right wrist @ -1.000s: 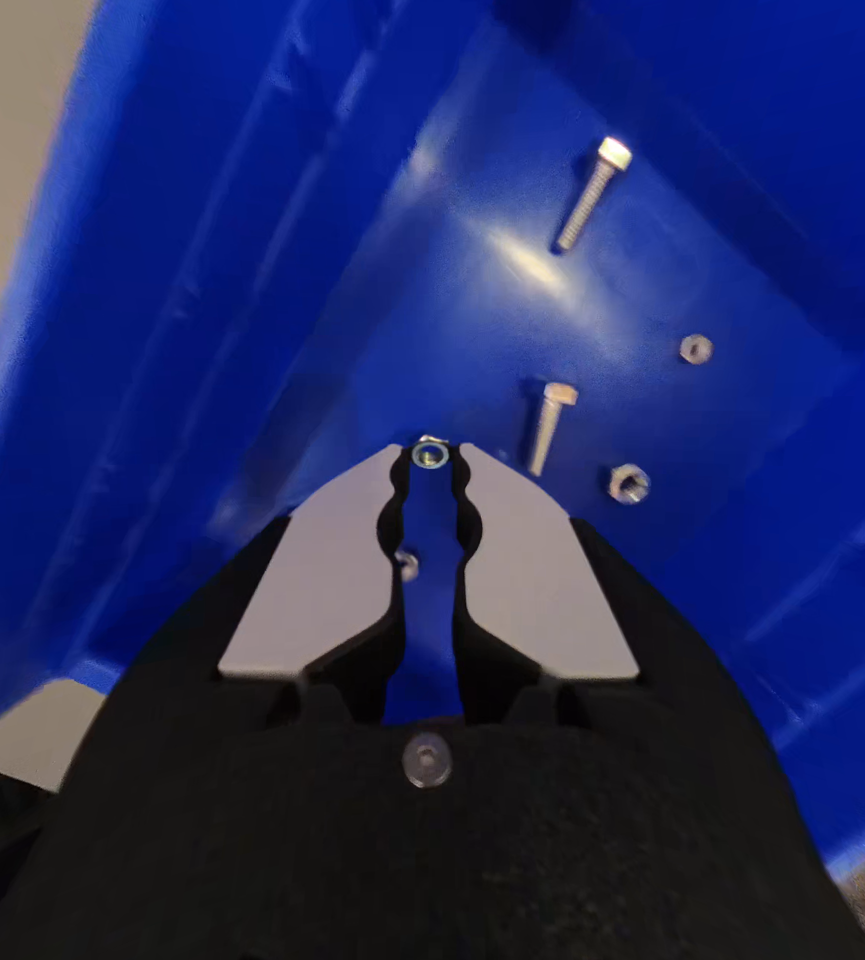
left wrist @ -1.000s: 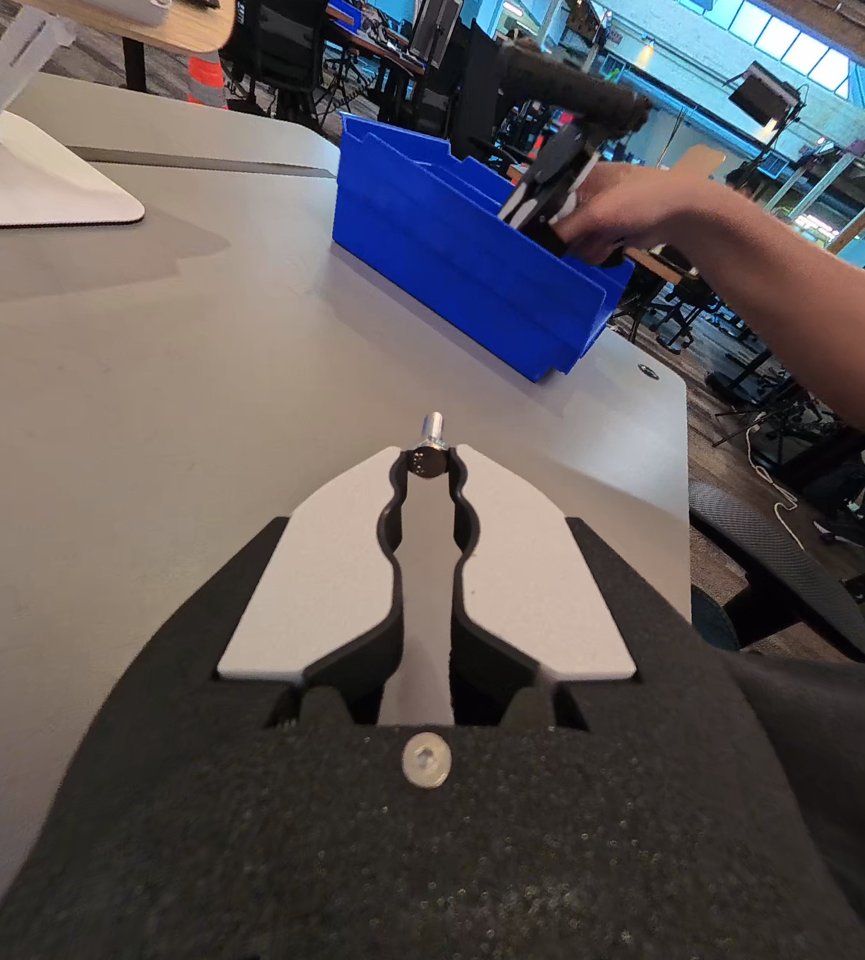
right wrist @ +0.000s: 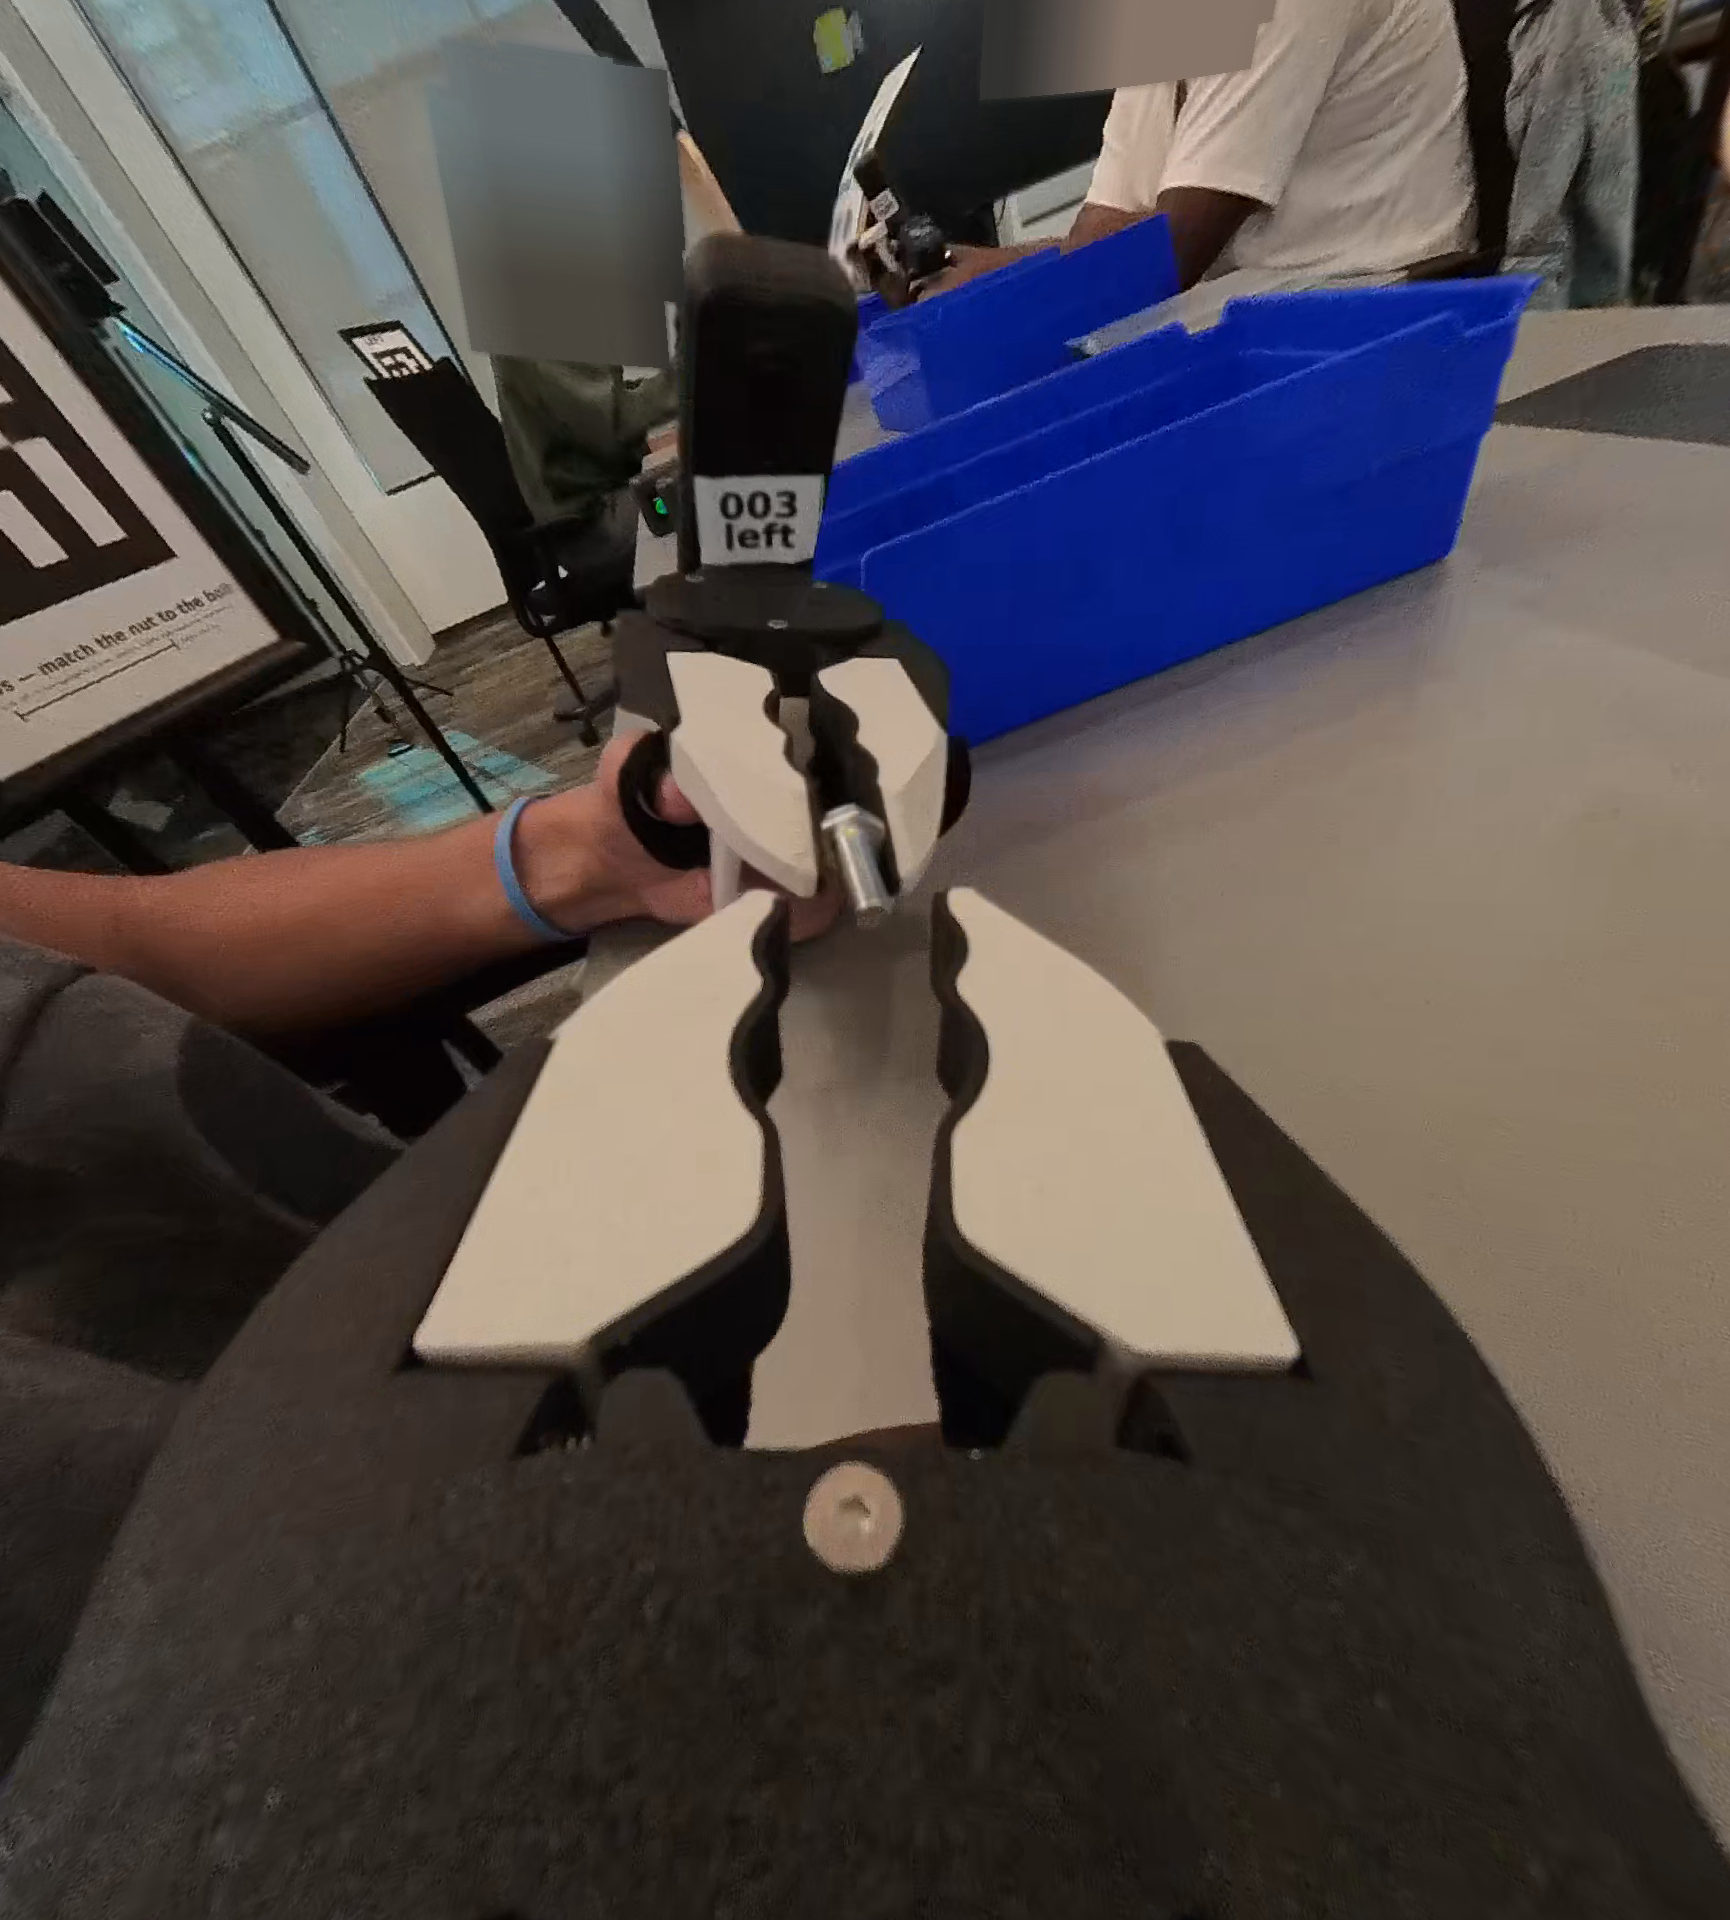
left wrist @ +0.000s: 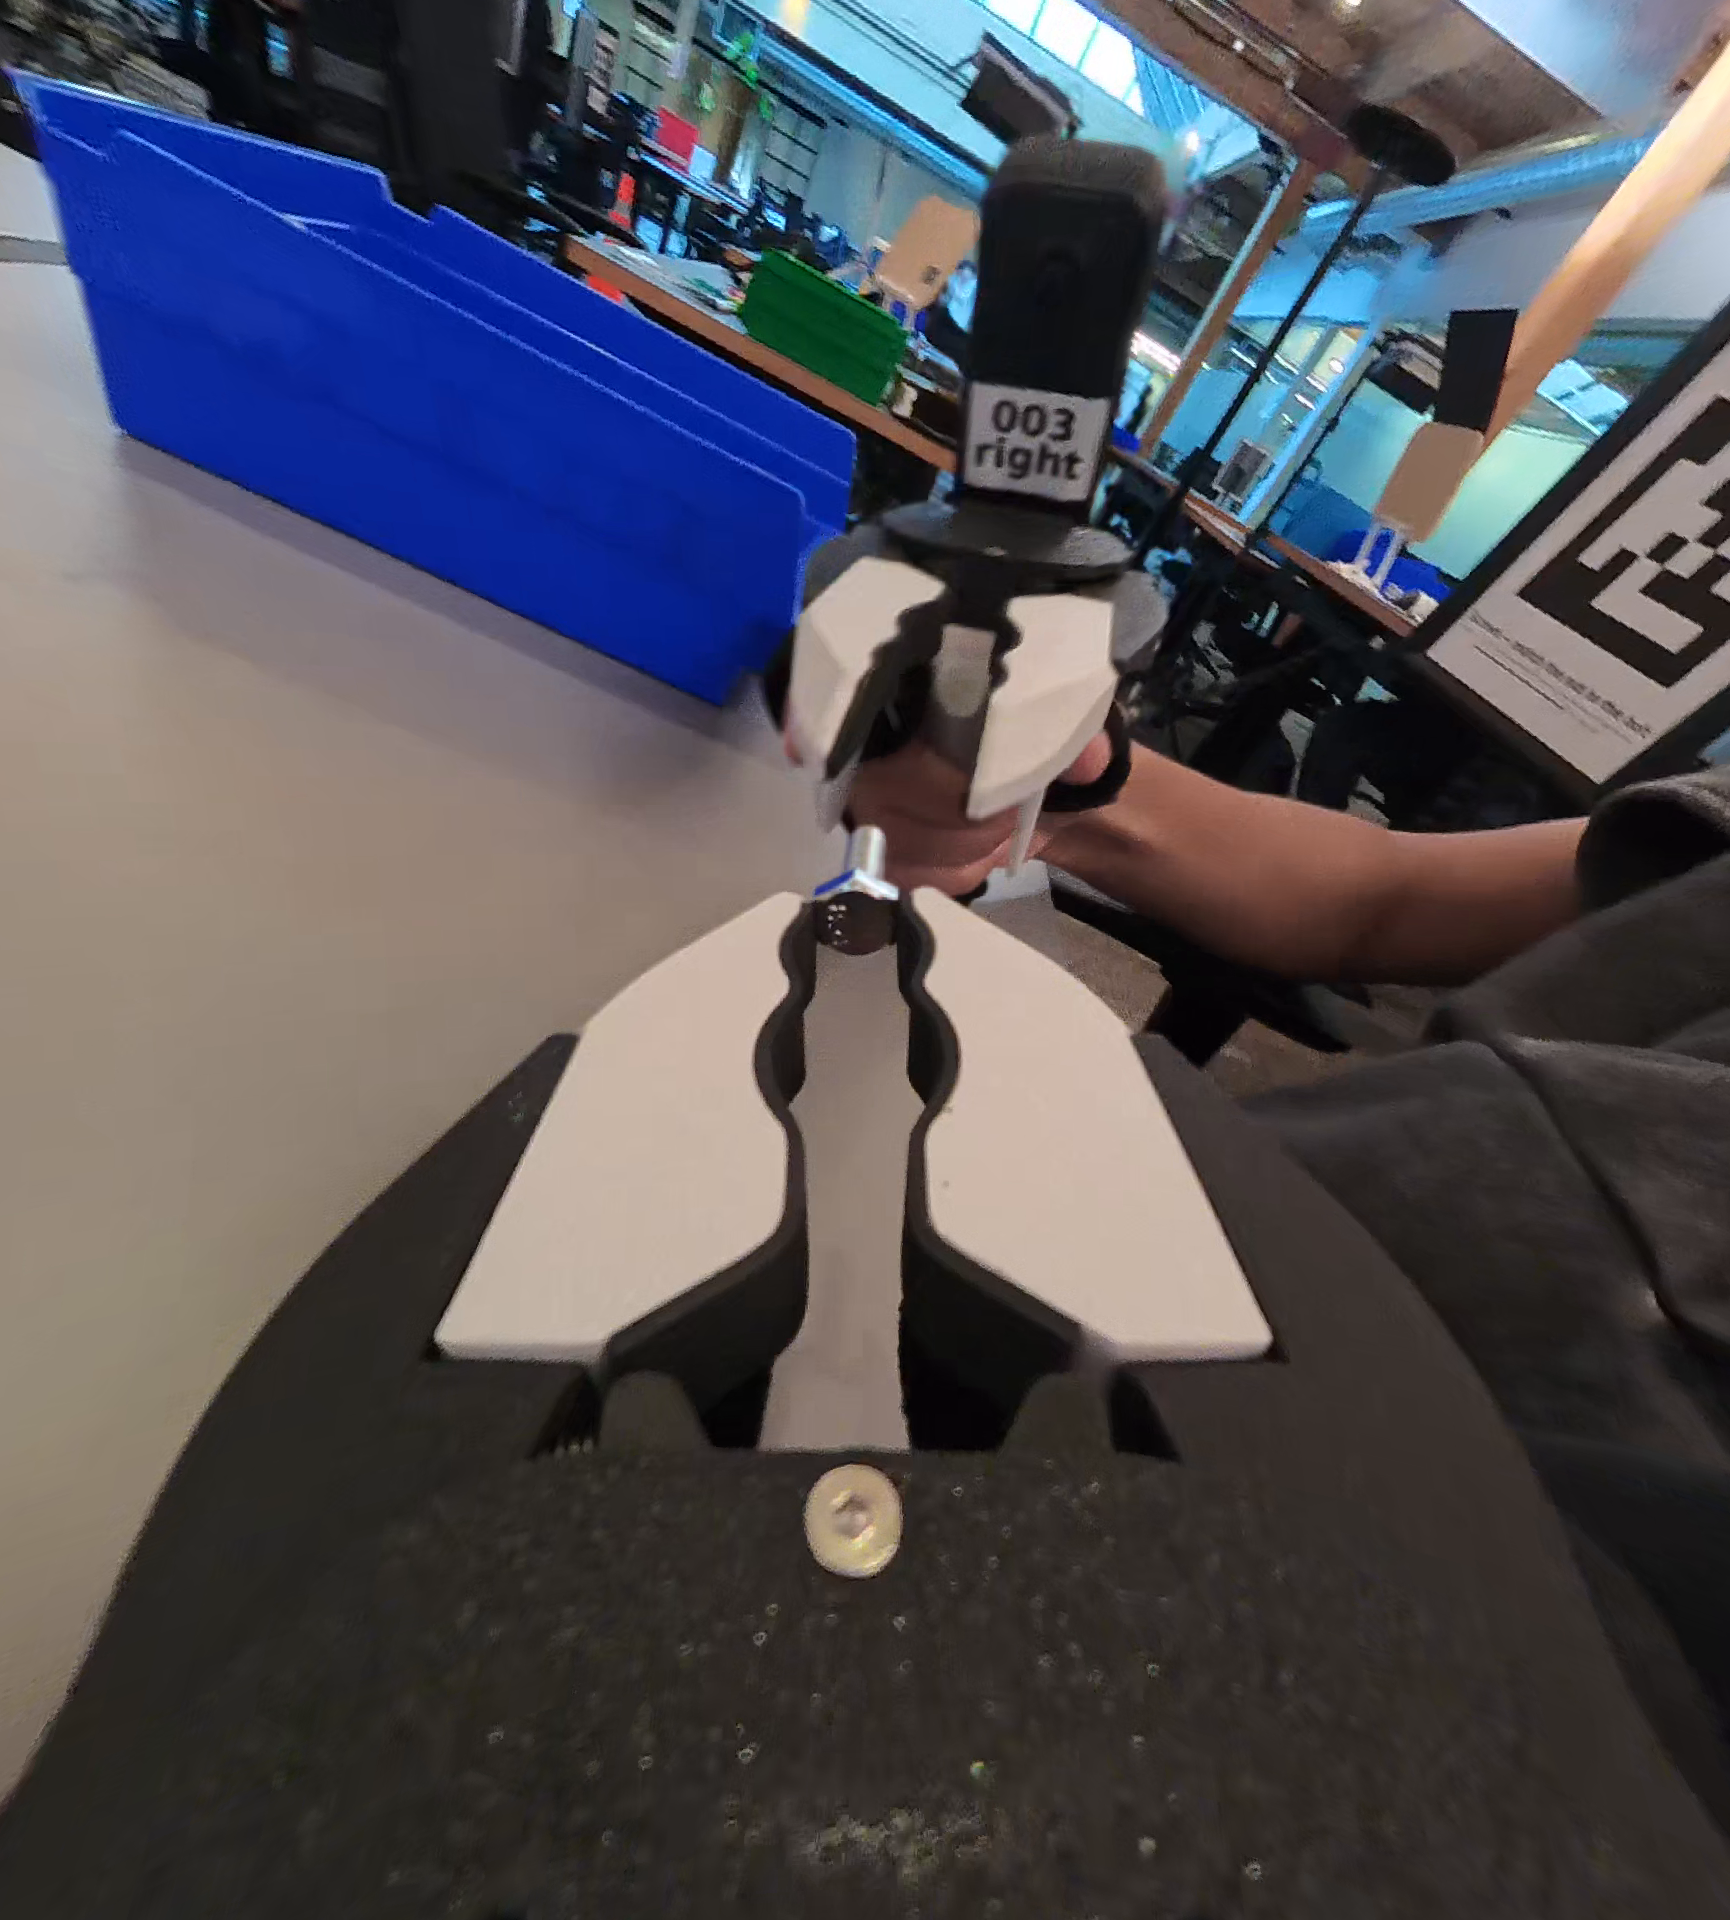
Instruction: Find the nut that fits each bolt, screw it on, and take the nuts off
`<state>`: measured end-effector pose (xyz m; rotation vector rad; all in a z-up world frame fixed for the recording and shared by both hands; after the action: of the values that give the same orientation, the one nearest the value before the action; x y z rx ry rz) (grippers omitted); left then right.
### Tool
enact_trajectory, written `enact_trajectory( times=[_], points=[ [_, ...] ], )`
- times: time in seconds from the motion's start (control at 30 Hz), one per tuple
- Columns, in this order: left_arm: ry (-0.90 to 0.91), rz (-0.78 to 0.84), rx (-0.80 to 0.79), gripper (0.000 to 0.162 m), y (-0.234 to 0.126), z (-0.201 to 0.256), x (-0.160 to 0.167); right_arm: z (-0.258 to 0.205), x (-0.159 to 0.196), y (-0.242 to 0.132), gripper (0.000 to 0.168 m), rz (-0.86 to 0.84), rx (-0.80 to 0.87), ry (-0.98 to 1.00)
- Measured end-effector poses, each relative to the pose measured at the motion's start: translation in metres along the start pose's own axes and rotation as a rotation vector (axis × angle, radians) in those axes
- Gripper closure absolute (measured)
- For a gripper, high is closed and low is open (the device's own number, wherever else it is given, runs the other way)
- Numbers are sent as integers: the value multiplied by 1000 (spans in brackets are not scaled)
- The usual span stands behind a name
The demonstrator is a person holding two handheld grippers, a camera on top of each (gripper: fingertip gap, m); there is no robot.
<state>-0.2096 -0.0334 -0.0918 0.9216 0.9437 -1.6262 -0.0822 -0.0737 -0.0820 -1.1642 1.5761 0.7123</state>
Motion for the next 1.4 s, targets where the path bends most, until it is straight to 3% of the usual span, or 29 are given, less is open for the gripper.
enact_trajectory(
  times=[0.2,0.27,0.6,0.73,0.87,0.93,1.0,1.1,1.27,1.4],
  points=[
    [-3,-27,37,148,6,4,2,-1,12,18,147,-92,-58,51],
    [-7,-26,44,148,5,4,3,-2,13,19,160,-96,-38,24],
    [14,-68,58,146,10,9,6,-7,15,11,161,-125,-34,-40],
    [2,-12,55,134,4,6,2,-1,-3,-18,161,-74,20,-39],
    [-14,-15,41,130,3,4,2,3,-54,-89,161,-54,132,-85],
    [-16,-21,38,130,4,3,2,4,-69,-136,161,-194,180,-92],
    [-23,-29,38,130,5,3,3,22,-67,-184,161,-441,364,-128],
    [-51,-46,52,130,7,2,4,60,-57,-241,161,-742,512,26],
    [-64,-47,57,130,7,1,4,118,-17,-272,161,-1136,568,285],
    [-69,-49,61,130,7,1,4,132,8,-269,160,-1275,496,429]
  ],
)
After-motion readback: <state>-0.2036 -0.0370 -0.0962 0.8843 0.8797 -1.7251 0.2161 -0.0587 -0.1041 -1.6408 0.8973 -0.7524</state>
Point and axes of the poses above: each gripper's, where its closed fingertips meet, y out along the fingers, x out of its underside, z = x × y across the jaws, the point moved 6 cm from there along -y, back along the fingers, and after that the axes turned 4 degrees about -x, right-handed, at the moved point
